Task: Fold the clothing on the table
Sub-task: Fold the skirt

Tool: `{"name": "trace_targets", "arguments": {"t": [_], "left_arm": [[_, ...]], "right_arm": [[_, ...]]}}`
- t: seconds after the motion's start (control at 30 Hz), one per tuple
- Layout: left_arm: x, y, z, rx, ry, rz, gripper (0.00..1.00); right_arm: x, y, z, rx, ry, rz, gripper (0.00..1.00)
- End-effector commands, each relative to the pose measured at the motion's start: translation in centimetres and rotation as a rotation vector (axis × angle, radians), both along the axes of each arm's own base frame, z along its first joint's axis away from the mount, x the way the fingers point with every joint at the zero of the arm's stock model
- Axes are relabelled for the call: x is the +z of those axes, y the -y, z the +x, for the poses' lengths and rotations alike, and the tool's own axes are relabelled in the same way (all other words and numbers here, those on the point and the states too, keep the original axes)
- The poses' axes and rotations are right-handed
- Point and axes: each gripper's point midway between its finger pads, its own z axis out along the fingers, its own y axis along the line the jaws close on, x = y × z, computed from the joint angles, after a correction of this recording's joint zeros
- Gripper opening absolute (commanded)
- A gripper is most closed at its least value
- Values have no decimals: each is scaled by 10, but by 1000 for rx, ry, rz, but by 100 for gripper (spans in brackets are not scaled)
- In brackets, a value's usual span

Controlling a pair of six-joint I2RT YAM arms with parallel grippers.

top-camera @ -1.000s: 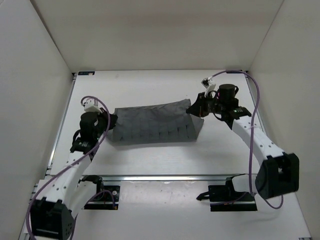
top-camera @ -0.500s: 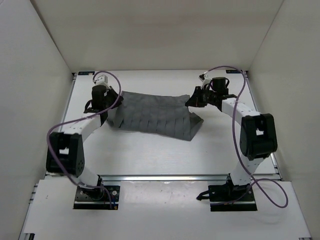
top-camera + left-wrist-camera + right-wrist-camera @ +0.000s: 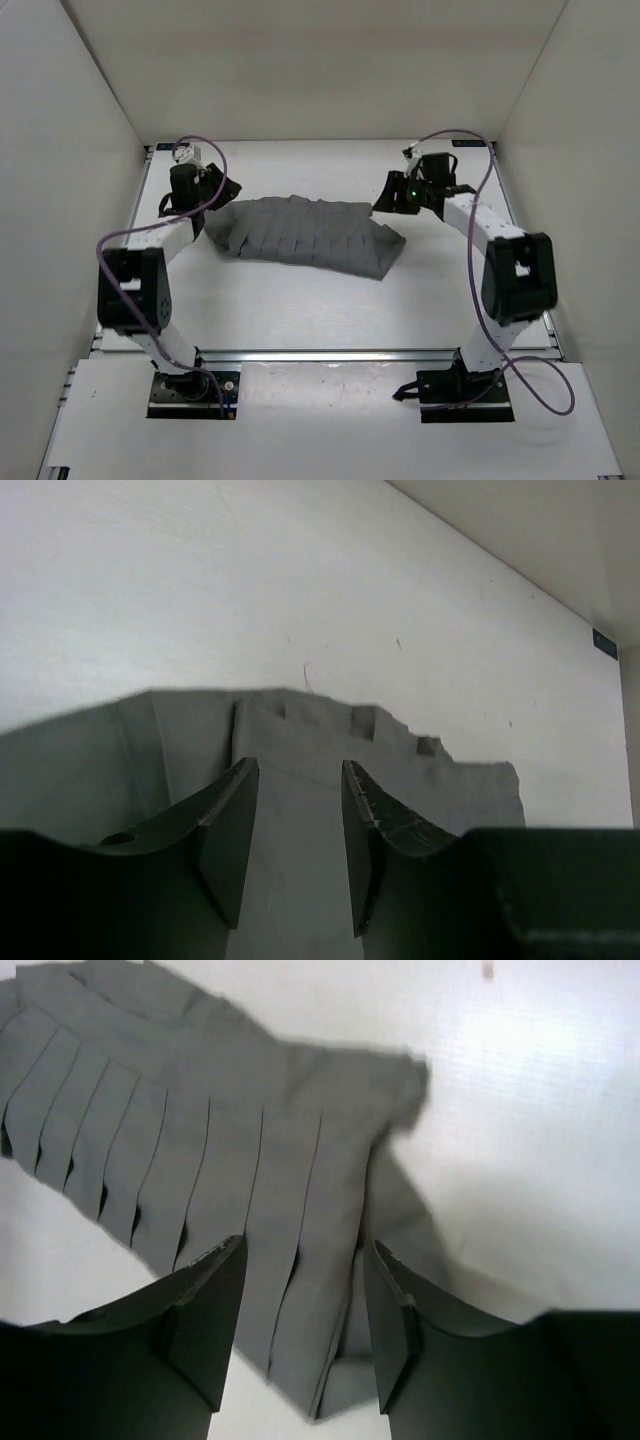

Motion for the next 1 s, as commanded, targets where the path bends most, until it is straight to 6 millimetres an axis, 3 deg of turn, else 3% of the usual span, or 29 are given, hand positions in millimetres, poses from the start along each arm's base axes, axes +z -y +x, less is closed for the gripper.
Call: {"name": "trace_targets", "arguments": {"t": [0.0,0.03,0.1,0.13,0.23,0.3,0.47,0.6,0.8,0.87,0.93,0.97], "left_arm": [[18,0,-53,15,-16,83,50],[12,-1,-71,30,-33,101,50],[1,-1,-98,32,-69,103,50],[0,0,-111,29,-67,99,52],[-14,-1,-134,66,-82,89,53],[-25,-2,-142,89,-88,64,53],[-65,-1,-144,100,-187,67,56],[-84,2,-146,119,-217,80,57],[-92,-4,-135,179,-201,80,60],[-98,-10,-133,201,-226,106,56],[-100,-5,-130,174,-231,95,26],[-99,-2,-129,163,-235,90,17]], "right_arm": [[7,14,-51,-118,-40,-30,48],[13,16,-62,-135,-27,-32,48],[-8,21,-93,-170,-100,0,48],[2,22,-99,-191,-83,36,47],[-15,28,-130,-265,-100,95,52],[-11,25,-138,-295,-78,155,54],[-24,12,-149,-289,-112,207,60],[-37,6,-157,-275,-149,227,61],[-50,3,-163,-279,-172,231,65],[-56,2,-163,-289,-183,244,65],[-62,2,-162,-308,-196,247,65],[-62,1,-160,-311,-191,258,65]]}}
